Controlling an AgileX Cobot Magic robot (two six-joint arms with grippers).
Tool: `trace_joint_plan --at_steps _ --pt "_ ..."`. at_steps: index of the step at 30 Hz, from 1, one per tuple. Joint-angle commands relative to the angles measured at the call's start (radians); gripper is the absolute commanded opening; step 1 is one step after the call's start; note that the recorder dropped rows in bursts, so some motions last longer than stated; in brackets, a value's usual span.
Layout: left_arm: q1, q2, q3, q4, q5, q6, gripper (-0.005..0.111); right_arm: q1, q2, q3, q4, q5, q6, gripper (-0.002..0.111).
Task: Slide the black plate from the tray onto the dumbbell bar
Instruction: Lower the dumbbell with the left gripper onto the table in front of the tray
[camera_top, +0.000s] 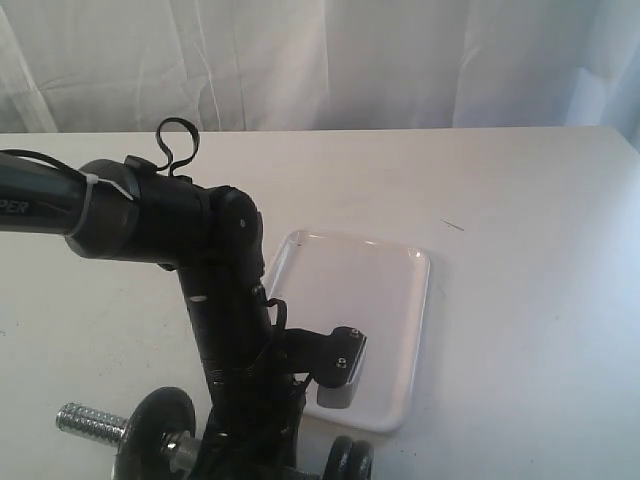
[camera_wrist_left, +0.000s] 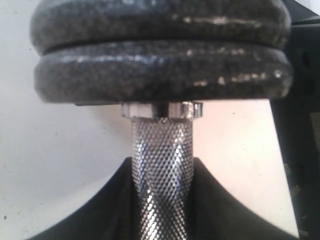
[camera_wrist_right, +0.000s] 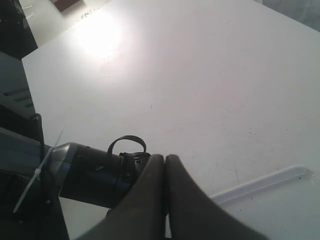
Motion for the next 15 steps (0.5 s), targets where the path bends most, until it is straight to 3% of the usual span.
trace_joint_plan --at_steps 1,15 --pt "-0.002 -0.02 -0.017 -0.056 0.035 0.011 0.0 -0.003 -0.01 -0.007 0.012 0.0 0.002 0.0" --pt "-0.002 -0.019 -0.017 0.05 -0.036 -0.008 0.0 -0.003 -0.01 -0.007 0.015 0.0 0.002 0.0"
